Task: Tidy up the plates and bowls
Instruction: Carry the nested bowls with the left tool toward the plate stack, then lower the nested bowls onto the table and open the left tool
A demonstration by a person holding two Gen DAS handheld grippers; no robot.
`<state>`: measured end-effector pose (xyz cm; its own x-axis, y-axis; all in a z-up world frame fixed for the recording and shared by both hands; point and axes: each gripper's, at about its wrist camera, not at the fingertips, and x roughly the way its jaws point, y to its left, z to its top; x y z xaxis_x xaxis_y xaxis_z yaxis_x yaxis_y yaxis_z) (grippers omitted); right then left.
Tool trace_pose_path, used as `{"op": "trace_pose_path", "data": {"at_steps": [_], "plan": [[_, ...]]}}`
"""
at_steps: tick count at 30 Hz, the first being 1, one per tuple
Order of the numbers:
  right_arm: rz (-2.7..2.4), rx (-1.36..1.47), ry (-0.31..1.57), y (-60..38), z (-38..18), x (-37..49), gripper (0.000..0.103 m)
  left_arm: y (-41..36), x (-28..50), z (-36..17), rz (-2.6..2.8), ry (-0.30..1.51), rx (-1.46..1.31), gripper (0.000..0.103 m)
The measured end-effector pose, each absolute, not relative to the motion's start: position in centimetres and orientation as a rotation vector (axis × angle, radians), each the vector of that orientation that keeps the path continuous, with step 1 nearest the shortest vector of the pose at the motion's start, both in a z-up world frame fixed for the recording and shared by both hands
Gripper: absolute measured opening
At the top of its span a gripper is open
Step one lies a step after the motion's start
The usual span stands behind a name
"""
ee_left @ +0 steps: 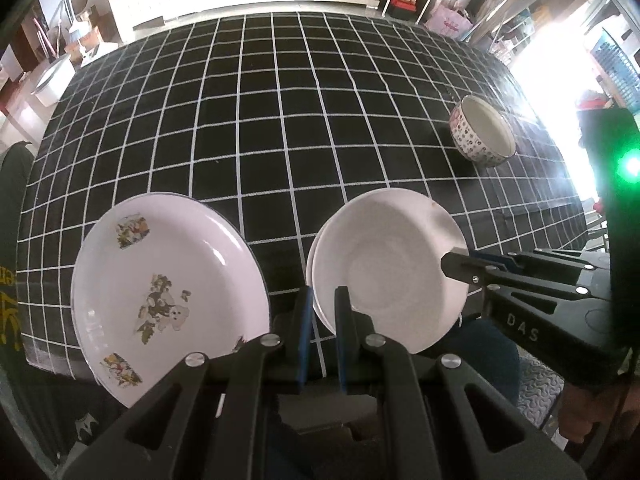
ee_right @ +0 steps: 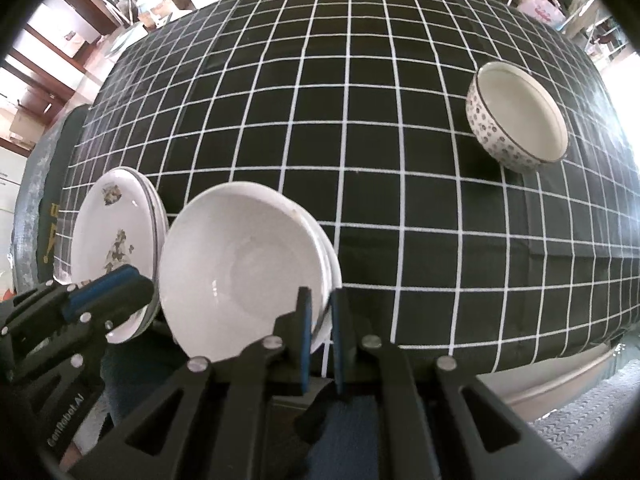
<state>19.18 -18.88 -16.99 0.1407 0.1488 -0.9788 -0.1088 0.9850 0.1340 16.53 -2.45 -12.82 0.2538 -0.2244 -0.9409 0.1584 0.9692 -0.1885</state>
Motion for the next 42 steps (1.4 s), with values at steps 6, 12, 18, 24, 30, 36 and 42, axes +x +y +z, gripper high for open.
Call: {"op": "trace_pose_path", "data": {"at_steps": [6, 12, 18, 24, 30, 36, 42], "plan": [[0.195, 0.054, 1.374, -19.9, -15.1, 18.7, 0.012, -2.4, 15.9, -11.7, -0.26, 1.266, -0.059, 0.008], [0.18, 0.071, 1.327, -22.1, -13.1, 18.5, 0.012, -4.1, 15.9, -10.0, -0.281, 1.228, -0.036, 0.008], [0.167, 0.112, 1.284, -24.9, -11.4, 18.3, 0.012, -6.5, 16.1, -8.6, -0.3, 1.186, -0.013, 0.008], [0.141, 0.157, 1.249, -28.3, -9.8, 18.9, 0.012, -9.2, 17.6, -6.8, -0.318, 1.141, -0.007, 0.008], [0.11, 0.158, 1.229, -31.3, -8.8, 20.1, 0.012, -12.1, 19.5, -5.5, -0.34, 1.105, 0.023, 0.008], [0.078, 0.17, 1.234, -34.3, -9.2, 21.8, 0.012, -15.2, 22.1, -5.5, -0.365, 1.104, 0.054, 0.008], [0.044, 0.171, 1.248, -36.9, -10.5, 23.9, 0.013, -18.3, 25.4, -7.2, -0.41, 1.164, 0.079, 0.018]]}}
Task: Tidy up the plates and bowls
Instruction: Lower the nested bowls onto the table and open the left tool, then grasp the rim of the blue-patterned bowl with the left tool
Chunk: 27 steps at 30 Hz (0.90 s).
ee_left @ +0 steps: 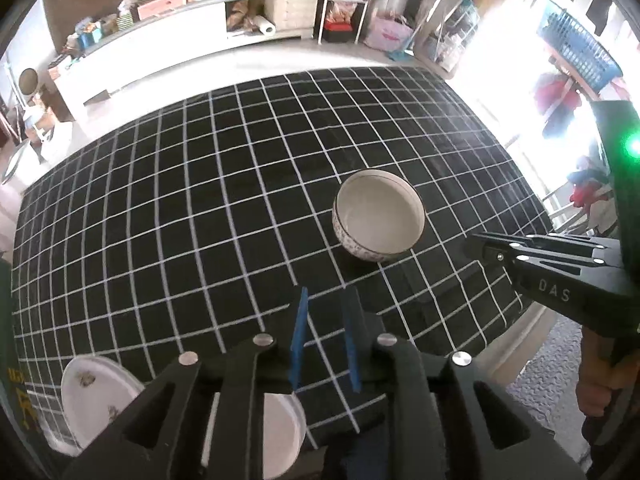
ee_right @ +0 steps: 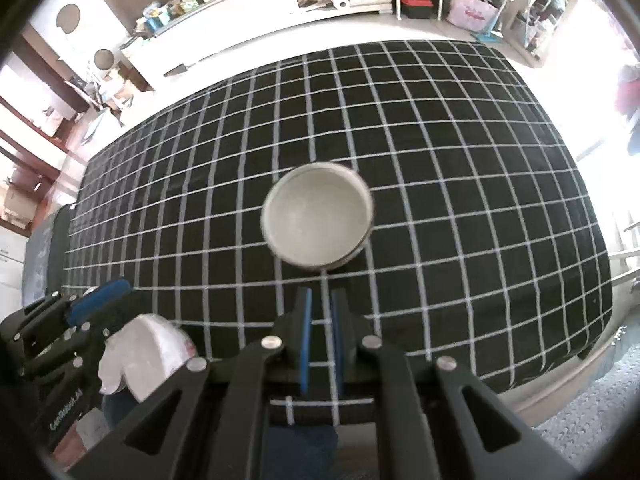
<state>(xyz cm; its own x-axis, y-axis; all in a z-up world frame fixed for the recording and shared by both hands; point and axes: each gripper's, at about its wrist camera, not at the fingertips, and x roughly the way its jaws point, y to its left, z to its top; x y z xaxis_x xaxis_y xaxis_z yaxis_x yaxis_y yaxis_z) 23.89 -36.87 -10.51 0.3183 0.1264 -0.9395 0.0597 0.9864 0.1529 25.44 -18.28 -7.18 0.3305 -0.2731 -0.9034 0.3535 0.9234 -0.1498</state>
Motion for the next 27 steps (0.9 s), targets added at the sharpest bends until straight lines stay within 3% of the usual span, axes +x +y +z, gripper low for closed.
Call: {"op": "trace_pose_path", "data": {"at_steps": [14, 27], "plan": [[0.015, 0.236, 1.307, -41.2, -15.5, 28.9, 0.014, -21.5, 33.0, -14.2, -0.41, 1.294, 0.023, 0.021], [0.032, 0.251, 1.343, -41.7, -17.2, 30.7, 0.014, -23.6, 34.6, -15.7, -0.402, 1.296, 0.071, 0.023]]}}
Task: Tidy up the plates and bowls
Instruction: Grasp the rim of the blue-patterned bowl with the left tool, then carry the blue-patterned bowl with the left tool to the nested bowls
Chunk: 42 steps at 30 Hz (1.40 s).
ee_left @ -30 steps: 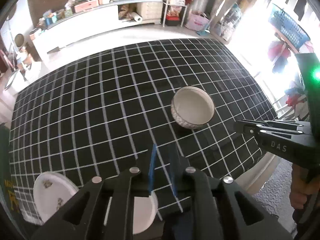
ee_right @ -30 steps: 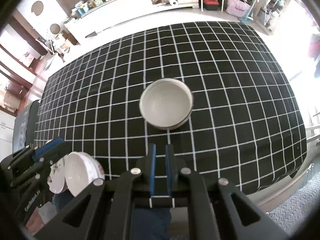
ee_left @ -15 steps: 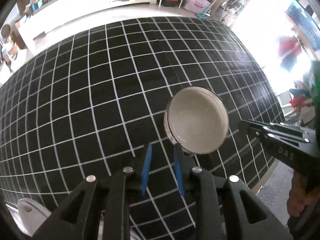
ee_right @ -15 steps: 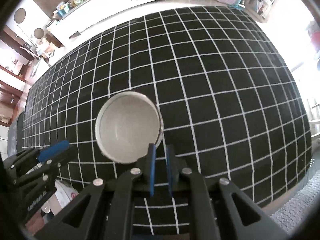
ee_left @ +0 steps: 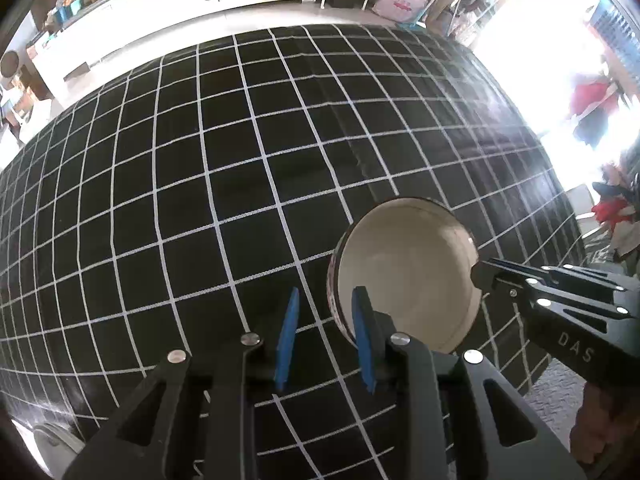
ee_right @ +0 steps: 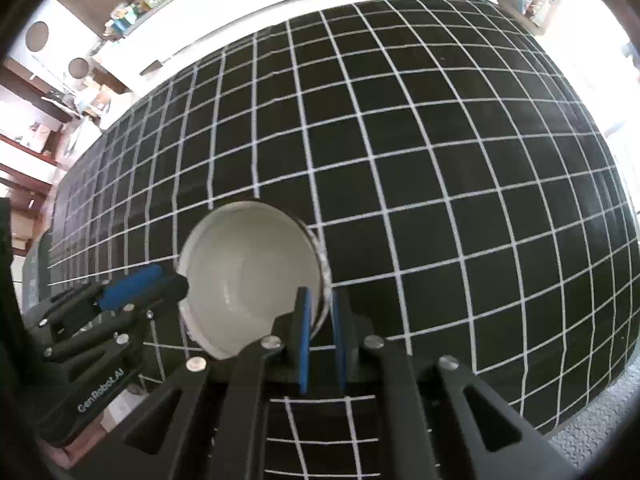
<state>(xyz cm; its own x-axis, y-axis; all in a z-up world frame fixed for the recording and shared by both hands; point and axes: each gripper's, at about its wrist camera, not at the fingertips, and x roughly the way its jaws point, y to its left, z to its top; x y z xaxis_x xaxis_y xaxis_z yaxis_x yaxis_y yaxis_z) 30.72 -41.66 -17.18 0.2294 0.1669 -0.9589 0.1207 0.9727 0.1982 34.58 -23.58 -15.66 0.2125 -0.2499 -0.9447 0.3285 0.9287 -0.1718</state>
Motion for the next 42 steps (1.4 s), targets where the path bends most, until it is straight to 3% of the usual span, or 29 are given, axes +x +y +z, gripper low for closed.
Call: {"op": "trace_pose_path", "data": {"at_steps": [1, 7, 14, 42], "plan": [[0.036, 0.251, 1.342, -41.7, -17.3, 30.7, 0.014, -23.8, 34.6, -15.8, -0.406, 1.297, 0.082, 0.017], [0.034, 0.223, 1.342, -41.0, -17.8, 30.2, 0.013, -24.5, 34.6, -16.1, -0.434, 1.293, 0.12, 0.008], [0.05, 0.181, 1.332, -38.6, -17.7, 29.7, 0.014, -23.2, 34.3, -16.3, -0.395, 1.305, 0.14, 0.007], [0.297, 0.018, 1.38, -21.3, -18.4, 28.6, 0.014, -3.2, 30.7, -16.9, -0.238, 1.38, 0.015, 0.008]]}}
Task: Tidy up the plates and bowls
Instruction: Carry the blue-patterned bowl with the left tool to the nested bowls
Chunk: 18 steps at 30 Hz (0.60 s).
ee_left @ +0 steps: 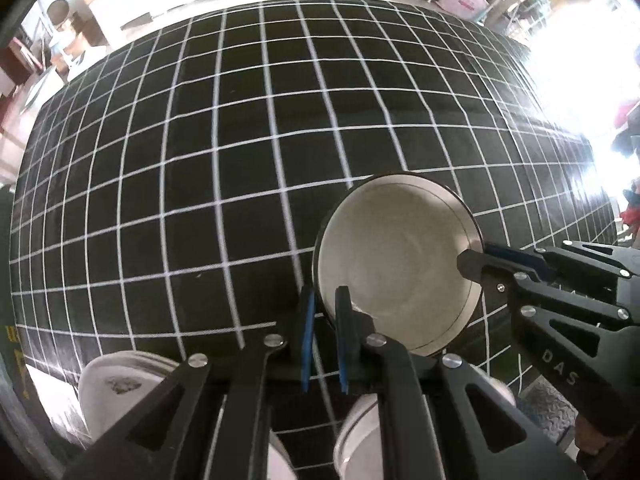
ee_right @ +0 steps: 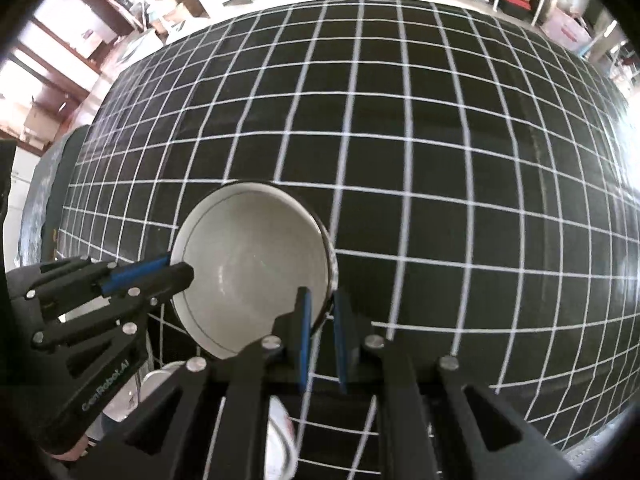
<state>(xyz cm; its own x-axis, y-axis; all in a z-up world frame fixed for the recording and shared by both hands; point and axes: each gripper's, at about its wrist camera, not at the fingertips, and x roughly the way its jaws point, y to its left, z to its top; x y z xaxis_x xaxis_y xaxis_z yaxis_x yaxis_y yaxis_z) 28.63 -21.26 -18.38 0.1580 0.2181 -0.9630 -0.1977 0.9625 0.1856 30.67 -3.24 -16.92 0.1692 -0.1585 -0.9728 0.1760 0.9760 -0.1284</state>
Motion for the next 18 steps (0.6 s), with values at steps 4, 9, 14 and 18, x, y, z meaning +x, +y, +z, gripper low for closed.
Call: {"op": "trace_pose_path", "data": {"at_steps": [4, 9, 14, 18], "plan": [[0.288, -0.005, 1.393, -21.0, -18.7, 28.6, 0.014, -1.9, 30.6, -17.1, -0.253, 1.381, -0.02, 0.009], [0.262, -0.013, 1.405, -19.9, -19.1, 28.8, 0.014, -2.3, 31.0, -17.8, -0.253, 1.373, 0.005, 0.009], [0.217, -0.016, 1.415, -18.7, -19.4, 29.1, 0.015, -1.6, 31.1, -18.1, -0.258, 1.374, -0.031, 0.009], [0.19, 0.034, 1.415, -18.2, -19.4, 29.3, 0.015, -1.6, 30.8, -17.5, -0.241, 1.358, -0.043, 0.009]]}}
